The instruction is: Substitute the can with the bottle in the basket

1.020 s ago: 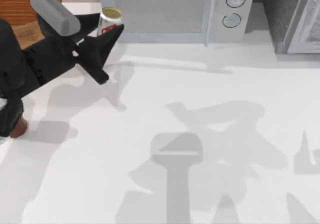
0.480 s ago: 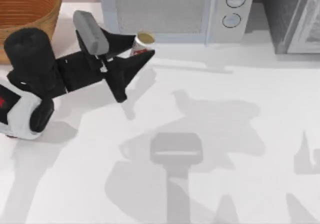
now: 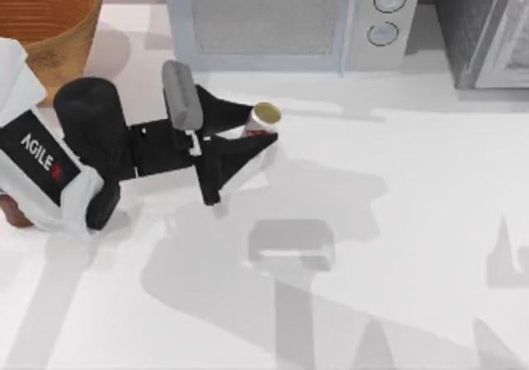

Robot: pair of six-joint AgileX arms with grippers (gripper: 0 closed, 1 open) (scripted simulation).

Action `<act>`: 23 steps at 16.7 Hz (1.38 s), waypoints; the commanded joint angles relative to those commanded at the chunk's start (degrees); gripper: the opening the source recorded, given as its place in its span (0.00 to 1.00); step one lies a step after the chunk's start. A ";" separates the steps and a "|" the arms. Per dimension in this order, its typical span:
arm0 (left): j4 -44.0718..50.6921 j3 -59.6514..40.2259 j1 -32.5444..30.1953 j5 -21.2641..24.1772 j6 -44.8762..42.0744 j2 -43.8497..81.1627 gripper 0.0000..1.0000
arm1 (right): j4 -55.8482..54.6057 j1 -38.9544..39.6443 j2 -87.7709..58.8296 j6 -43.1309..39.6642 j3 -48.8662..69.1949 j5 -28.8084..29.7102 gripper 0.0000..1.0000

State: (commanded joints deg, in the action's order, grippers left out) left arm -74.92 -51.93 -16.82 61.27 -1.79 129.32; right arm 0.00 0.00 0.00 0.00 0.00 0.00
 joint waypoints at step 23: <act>-5.96 -9.17 -2.35 12.34 -0.02 14.38 0.53 | 0.00 0.00 0.00 0.00 0.00 0.00 1.00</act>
State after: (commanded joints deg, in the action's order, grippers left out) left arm -80.88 -61.10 -19.17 73.61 -1.81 143.70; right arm 0.00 0.00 0.00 0.00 0.00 0.00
